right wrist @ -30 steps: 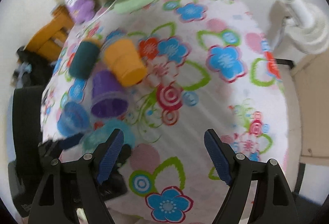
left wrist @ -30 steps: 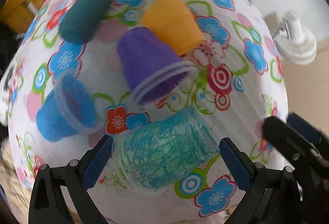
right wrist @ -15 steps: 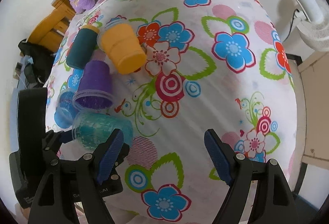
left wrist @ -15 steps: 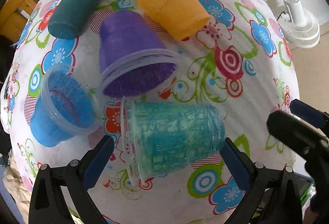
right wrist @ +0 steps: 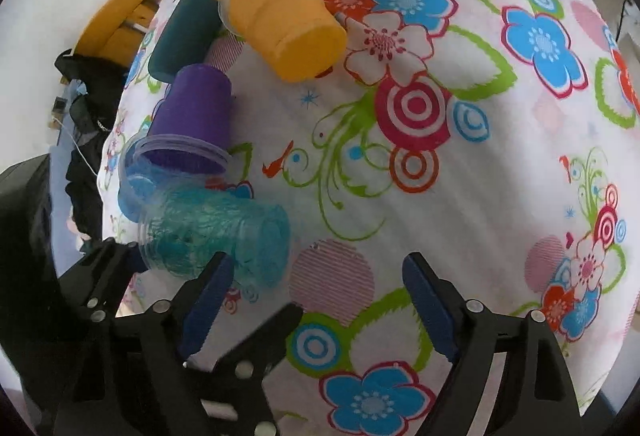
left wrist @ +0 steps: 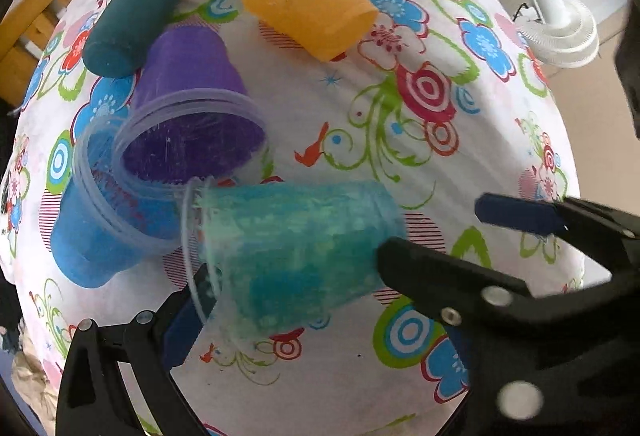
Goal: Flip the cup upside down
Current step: 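Bring the right tool to the clear teal cup and close its fingers around it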
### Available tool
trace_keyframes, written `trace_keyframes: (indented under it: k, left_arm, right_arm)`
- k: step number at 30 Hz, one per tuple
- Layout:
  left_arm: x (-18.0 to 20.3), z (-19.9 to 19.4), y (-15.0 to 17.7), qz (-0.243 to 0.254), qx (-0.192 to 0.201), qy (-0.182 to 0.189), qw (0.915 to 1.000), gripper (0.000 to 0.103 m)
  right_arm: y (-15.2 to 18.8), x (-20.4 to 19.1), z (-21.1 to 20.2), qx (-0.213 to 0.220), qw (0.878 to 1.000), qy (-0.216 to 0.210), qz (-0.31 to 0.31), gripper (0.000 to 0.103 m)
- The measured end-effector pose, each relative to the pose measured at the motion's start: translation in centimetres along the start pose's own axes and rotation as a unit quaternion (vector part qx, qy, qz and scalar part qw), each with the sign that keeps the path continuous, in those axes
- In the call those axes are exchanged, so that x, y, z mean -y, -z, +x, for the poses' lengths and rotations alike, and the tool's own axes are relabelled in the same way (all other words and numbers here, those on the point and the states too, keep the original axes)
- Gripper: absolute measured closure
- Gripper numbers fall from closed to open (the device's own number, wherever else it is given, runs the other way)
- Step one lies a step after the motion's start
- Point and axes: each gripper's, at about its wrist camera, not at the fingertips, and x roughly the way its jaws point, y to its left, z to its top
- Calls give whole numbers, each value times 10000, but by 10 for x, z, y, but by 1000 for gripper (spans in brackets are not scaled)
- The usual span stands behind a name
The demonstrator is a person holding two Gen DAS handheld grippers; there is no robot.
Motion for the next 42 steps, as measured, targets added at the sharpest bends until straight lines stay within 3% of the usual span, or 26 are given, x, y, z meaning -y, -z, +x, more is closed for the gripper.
trace_keyframes:
  k: [7, 10, 19, 24, 28, 35, 42]
  left_arm:
    - [-14, -22, 10, -148, 76, 93, 9998, 0]
    - [-21, -37, 13, -66, 98, 65, 9999, 0]
    - [-51, -69, 8, 688, 109, -208, 9974, 0]
    - [-63, -78, -10, 1166, 221, 240, 9926, 0]
    - [-70, -81, -24, 1562, 273, 351, 9867, 1]
    - [-76, -72, -39, 2217, 192, 159, 9748, 2]
    - [-77, -61, -46, 2619, 165, 58, 9649, 3]
  right_arm:
    - [-5, -8, -11, 180, 9984, 506, -193, 13]
    - [-8, -6, -19, 338, 9980, 526, -68, 13]
    - [10, -16, -41, 915, 9870, 387, 1264, 13]
    - [26, -23, -45, 1267, 9608, 306, 2447, 13]
    - [39, -30, -47, 1567, 9340, 325, 3196, 13]
    - [47, -39, -27, 1755, 8884, 102, 4242, 13]
    - [44, -37, 0, 1793, 8473, -55, 4999, 27]
